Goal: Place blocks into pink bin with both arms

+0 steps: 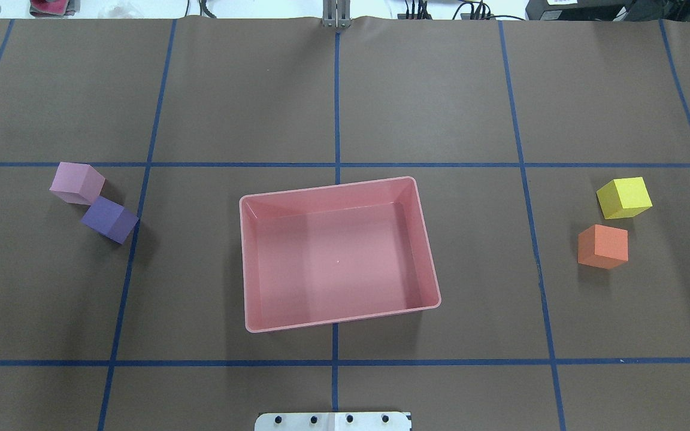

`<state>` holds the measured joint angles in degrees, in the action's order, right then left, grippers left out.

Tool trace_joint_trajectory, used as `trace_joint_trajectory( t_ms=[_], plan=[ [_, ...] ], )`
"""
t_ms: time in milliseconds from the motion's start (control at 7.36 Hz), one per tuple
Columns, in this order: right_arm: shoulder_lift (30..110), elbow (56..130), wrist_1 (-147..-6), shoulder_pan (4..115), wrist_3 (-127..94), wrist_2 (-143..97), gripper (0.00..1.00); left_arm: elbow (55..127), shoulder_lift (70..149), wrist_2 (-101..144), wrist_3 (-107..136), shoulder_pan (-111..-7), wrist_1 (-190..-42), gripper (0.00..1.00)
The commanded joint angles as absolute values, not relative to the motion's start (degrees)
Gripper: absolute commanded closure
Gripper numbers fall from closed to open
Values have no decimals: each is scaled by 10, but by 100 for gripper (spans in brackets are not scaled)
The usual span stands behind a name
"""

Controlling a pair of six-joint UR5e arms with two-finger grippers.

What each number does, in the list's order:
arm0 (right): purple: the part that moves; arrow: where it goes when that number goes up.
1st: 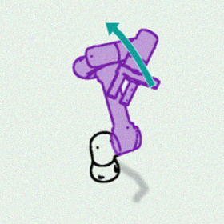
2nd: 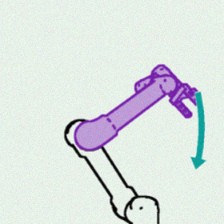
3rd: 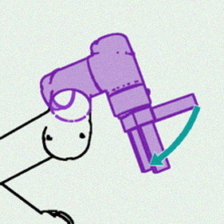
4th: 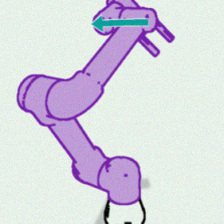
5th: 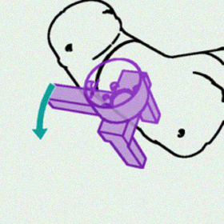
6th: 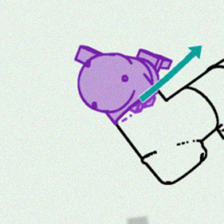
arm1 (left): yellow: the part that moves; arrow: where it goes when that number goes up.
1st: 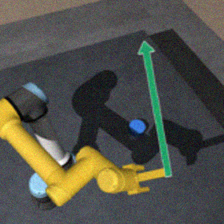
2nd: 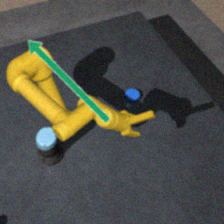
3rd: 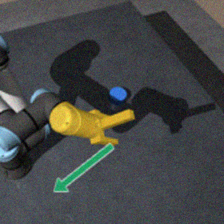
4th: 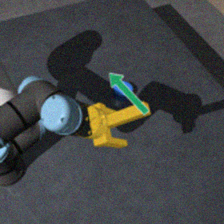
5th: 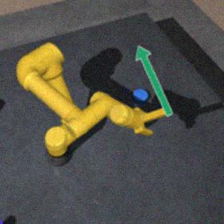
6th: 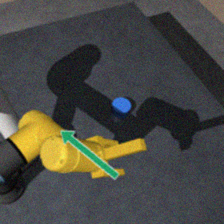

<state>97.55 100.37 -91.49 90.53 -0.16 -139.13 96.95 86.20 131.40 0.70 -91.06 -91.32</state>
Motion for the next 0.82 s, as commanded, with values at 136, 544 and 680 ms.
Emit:
trace_joint_trajectory(
  t_ms=[136, 544, 680],
  plan=[
    [976, 1004, -915, 905, -2, -1391, 0, 969, 862, 1314, 7, -911, -913, 0],
    [968, 1007, -914, 905, -4, -1391, 0, 973, 891, 1314, 4, -908, -923, 0],
    [964, 1012, -913, 905, -4, -1391, 0, 979, 905, 1315, 9, -884, -936, 0]
  ],
)
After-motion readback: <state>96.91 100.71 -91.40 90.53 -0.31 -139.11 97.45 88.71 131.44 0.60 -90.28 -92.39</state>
